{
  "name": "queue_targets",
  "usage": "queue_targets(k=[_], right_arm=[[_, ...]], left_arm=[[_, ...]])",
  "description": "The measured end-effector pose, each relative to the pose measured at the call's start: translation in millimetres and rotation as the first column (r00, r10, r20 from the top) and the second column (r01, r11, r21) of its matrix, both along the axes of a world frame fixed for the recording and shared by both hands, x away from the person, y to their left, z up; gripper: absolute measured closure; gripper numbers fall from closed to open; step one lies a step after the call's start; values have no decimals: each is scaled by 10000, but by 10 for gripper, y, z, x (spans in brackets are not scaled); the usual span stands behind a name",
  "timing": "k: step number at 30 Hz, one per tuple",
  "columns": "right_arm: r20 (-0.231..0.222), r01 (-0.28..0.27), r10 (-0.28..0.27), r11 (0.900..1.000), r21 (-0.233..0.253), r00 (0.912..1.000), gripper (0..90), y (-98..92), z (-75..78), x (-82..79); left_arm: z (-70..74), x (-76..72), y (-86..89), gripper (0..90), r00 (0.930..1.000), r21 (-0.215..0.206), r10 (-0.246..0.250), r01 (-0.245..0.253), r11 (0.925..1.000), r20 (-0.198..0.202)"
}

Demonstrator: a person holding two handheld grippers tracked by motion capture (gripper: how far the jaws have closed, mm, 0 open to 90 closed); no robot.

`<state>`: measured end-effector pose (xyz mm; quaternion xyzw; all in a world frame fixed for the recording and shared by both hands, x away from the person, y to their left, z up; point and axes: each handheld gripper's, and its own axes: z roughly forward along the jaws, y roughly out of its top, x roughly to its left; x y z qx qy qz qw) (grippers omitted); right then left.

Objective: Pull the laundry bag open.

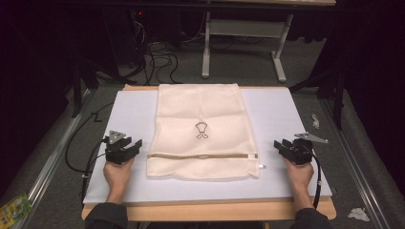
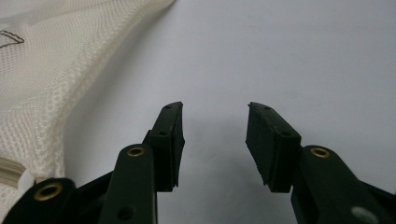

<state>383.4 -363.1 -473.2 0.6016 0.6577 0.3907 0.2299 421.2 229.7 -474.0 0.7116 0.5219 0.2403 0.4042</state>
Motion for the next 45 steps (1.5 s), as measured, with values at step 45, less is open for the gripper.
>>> queue_targets(k=[45], right_arm=[[7,160,-160,9921,-1245,9999,504,106,-52,4]], left_arm=[[-103,-10,-45,451,9997,399,31,-40,9992,230]])
